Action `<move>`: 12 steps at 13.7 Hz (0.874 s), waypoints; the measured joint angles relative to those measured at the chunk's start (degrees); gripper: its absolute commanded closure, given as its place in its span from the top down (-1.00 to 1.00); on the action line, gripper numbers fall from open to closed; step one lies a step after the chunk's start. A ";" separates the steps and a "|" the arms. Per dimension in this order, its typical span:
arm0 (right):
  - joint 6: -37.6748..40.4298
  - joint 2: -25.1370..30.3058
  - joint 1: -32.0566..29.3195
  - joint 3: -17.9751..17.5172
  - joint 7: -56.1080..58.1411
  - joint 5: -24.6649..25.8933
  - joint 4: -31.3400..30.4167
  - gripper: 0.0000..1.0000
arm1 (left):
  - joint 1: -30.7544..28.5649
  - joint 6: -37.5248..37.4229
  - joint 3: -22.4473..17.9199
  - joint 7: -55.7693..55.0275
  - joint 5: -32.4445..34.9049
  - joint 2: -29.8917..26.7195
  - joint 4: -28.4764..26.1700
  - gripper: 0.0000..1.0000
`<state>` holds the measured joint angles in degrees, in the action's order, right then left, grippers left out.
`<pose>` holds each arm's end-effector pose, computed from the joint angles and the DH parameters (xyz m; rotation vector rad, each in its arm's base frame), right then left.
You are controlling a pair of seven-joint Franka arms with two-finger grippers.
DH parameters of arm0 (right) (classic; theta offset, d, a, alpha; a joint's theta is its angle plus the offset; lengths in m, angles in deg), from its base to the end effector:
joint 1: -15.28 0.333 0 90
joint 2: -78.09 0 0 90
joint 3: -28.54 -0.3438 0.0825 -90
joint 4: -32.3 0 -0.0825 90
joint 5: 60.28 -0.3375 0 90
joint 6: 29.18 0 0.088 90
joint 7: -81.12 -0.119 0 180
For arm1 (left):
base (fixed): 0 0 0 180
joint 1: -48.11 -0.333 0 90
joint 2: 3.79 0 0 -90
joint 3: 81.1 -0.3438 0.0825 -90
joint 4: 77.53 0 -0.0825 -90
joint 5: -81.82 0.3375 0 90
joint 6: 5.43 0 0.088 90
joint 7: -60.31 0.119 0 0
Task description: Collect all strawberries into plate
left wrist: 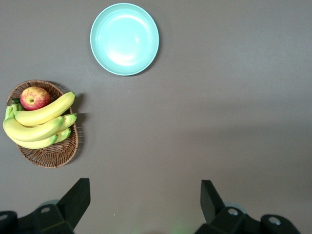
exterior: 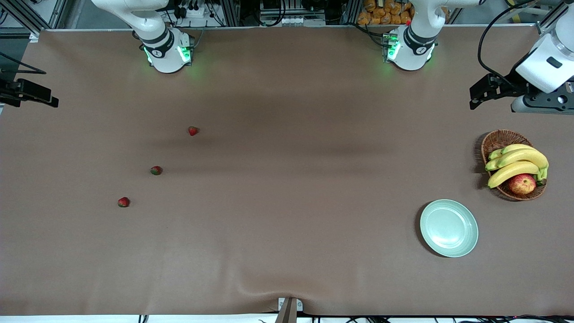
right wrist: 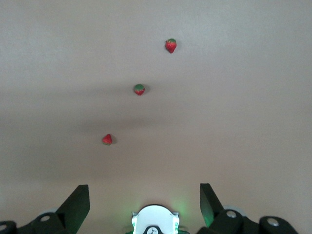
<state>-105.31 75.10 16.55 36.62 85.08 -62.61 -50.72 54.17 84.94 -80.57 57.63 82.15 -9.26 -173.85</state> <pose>0.4948 -0.0511 0.6458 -3.0811 0.0675 0.2597 0.4720 -0.0541 0.6409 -3.1324 0.1069 0.0123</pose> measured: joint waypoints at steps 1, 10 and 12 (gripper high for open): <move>-2.72 -0.51 0.00 -0.03 0.00 0.00 -0.48 1.00 | -0.74 -0.09 -0.04 -0.08 -0.08 0.37 -0.11 1.00; -36.52 -17.62 -0.15 -0.15 0.69 0.00 -10.14 1.00 | -3.00 -0.11 -0.06 -0.09 -0.11 6.66 -0.29 1.00; -41.04 -21.63 -0.23 -0.12 0.85 0.00 -10.74 1.00 | -2.84 -0.11 0.23 -0.15 -0.18 6.91 -0.27 1.00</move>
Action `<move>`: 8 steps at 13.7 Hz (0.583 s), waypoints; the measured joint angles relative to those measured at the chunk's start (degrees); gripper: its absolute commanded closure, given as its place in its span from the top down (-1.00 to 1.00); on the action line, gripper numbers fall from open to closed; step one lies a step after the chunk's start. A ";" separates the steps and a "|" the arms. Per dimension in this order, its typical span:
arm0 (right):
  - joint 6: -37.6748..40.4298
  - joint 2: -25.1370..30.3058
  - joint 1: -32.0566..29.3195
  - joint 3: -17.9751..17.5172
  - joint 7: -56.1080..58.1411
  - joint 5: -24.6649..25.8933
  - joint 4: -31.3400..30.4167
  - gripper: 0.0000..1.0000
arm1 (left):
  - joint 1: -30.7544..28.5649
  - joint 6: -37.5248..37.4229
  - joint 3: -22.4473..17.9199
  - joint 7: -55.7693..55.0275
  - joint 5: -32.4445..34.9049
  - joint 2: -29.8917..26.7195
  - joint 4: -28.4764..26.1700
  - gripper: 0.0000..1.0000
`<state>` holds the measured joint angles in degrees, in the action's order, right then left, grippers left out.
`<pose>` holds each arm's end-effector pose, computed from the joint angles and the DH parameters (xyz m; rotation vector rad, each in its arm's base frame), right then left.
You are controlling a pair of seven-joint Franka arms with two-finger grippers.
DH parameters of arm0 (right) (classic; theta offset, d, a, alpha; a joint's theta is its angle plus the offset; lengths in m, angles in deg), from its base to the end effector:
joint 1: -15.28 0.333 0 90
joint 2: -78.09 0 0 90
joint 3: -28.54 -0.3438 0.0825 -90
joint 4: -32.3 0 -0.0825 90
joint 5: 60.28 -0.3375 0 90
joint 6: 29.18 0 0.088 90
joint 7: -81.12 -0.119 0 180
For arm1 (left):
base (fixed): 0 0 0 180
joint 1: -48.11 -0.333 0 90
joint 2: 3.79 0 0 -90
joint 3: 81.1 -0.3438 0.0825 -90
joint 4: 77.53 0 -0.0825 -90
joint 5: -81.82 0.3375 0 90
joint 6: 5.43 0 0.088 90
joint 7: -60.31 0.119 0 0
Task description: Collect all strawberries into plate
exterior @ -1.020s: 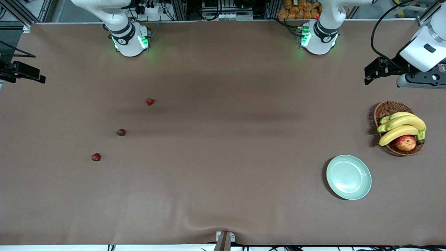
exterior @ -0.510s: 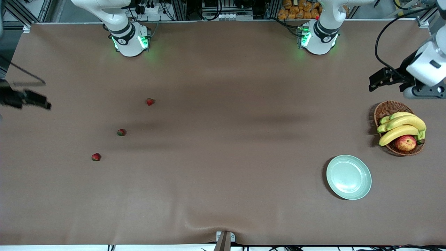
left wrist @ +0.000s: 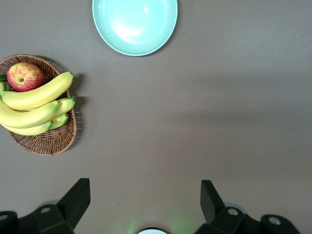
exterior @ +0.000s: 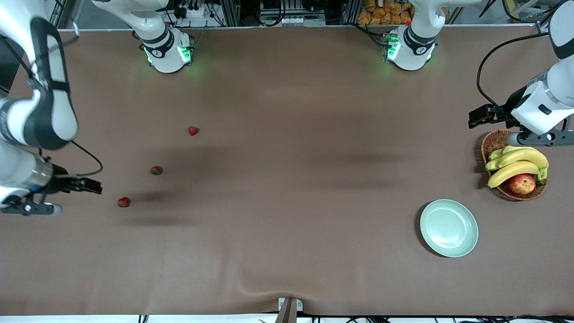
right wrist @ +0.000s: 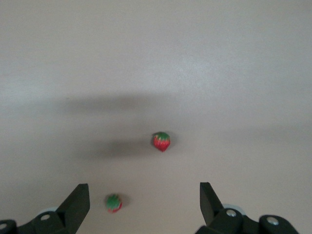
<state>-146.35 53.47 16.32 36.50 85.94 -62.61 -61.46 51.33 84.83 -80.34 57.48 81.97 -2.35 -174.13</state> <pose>0.6366 -0.0624 0.4046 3.1207 -0.0680 -0.0295 0.5067 -0.0349 0.5793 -3.1239 0.0317 0.2118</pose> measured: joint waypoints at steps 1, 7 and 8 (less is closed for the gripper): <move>-1.30 -1.98 0.00 0.00 0.02 0.00 -0.12 1.00 | 0.04 0.00 0.17 -0.07 -0.12 0.00 0.02 1.00; -8.68 -12.21 -0.46 0.02 0.02 -0.74 -0.38 1.00 | 0.06 -0.01 0.42 -0.51 -0.64 0.00 0.00 1.00; -9.19 -12.95 -0.51 0.03 0.02 -0.86 -0.36 1.00 | 0.06 -0.01 0.42 -0.52 -1.32 0.00 0.00 1.00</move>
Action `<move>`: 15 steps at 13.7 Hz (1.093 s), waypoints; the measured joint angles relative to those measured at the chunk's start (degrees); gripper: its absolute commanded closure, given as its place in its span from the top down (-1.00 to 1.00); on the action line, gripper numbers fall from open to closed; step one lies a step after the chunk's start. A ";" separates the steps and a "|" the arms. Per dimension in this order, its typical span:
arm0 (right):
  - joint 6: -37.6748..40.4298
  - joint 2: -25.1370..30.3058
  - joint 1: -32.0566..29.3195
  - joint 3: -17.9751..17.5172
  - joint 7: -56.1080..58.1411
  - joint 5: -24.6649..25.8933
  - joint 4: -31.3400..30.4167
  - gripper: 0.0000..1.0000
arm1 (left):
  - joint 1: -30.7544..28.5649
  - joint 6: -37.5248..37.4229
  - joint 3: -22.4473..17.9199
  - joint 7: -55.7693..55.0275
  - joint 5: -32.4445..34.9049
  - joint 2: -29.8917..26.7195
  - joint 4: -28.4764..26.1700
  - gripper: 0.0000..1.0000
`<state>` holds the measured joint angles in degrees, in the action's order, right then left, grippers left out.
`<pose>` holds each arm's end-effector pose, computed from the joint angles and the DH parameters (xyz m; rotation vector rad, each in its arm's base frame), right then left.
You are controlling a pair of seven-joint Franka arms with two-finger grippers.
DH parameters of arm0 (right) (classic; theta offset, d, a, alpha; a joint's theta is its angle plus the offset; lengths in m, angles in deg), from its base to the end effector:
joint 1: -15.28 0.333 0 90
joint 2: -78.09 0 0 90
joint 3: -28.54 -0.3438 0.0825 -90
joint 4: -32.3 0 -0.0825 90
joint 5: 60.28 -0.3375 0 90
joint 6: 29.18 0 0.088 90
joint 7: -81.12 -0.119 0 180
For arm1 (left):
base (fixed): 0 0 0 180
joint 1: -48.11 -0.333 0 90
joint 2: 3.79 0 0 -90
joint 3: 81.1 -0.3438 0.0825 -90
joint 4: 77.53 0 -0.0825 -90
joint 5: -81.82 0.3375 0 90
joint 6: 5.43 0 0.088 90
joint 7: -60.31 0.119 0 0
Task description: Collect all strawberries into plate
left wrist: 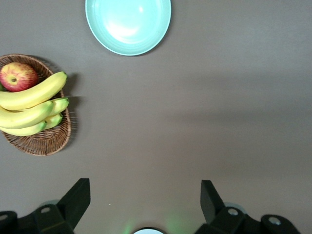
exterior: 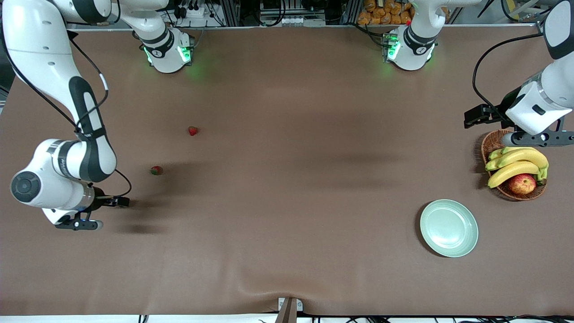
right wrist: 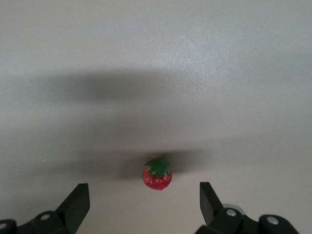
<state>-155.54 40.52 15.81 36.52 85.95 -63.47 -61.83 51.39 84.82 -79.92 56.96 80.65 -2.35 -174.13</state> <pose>0.6551 -0.0697 0.2688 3.1041 -0.0867 -0.1404 0.5062 -0.0418 0.5793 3.1225 -0.0280 -0.2143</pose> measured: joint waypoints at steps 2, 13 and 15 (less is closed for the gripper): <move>-0.30 -1.08 -0.09 0.00 0.00 -0.32 0.00 1.00 | 0.00 0.00 0.00 -0.02 -1.14 0.00 0.00 1.00; -1.13 -3.77 -1.41 -0.62 0.23 -1.73 0.03 0.68 | 3.44 2.30 2.66 -4.93 -5.65 3.43 -0.11 1.00; -1.15 -3.84 -1.41 -0.73 0.29 -1.80 0.03 0.38 | 5.32 3.56 3.54 -8.68 -5.65 4.49 -0.10 1.00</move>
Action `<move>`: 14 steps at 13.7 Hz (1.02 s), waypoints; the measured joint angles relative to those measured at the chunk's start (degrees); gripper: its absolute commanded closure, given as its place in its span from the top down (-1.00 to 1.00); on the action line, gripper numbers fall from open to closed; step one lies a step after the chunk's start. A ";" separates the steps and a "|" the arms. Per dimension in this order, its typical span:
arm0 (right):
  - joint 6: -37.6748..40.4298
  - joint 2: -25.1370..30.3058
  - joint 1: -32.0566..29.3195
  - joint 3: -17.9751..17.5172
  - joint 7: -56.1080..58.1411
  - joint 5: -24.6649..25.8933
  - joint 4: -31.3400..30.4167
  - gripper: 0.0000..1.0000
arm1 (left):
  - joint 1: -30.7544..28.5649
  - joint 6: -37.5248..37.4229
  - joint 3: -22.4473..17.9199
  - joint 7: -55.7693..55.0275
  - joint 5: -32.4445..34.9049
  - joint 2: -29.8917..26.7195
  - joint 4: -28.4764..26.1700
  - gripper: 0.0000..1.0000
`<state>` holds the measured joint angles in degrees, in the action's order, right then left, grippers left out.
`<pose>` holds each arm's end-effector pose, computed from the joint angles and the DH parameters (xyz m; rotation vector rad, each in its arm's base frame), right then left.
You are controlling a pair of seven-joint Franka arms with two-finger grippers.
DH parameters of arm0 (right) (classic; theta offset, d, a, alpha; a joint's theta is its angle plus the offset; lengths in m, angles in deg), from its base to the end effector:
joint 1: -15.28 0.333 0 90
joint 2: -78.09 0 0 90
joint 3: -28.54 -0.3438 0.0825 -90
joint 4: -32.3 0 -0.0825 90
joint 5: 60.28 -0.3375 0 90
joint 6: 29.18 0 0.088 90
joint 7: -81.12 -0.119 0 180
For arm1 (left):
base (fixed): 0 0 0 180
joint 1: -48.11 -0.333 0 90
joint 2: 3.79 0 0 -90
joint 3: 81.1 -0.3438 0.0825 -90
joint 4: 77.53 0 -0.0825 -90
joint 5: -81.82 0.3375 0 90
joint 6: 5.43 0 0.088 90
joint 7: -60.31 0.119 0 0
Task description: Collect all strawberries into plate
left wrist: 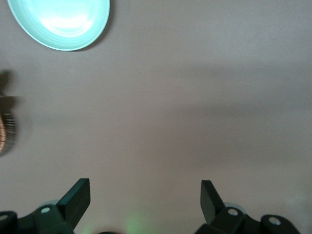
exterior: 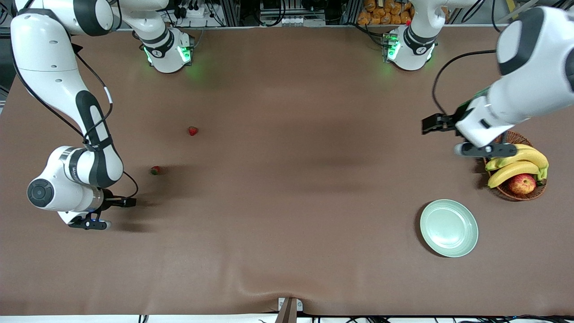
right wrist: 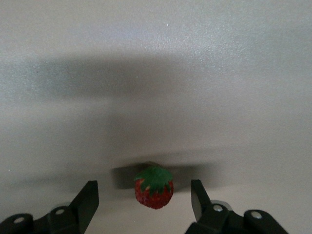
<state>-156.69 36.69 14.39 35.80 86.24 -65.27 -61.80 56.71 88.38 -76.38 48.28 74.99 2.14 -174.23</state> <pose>0.6512 -0.0779 0.2262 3.1270 -0.1326 -0.2099 0.5168 -0.1341 0.5431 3.0398 -0.0086 -0.2707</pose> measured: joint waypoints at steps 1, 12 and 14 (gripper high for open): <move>0.00 -0.05 0.00 0.00 0.22 -0.01 0.00 0.27 | 0.96 0.14 0.07 -1.43 -0.03 0.29 0.00 1.00; 0.14 0.68 -0.54 -2.86 1.50 -0.90 2.71 -0.73 | 6.90 7.18 0.19 -7.53 -0.99 9.12 -0.02 1.00; 2.07 3.54 -0.34 -5.94 1.21 -4.16 4.19 -0.72 | 7.89 8.20 0.21 -9.14 -1.13 9.66 -0.03 1.00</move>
<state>-154.62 40.23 14.05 29.85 87.45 -69.43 -57.61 64.60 96.57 -76.17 39.15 73.86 11.80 -174.26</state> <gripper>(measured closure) 0.683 0.000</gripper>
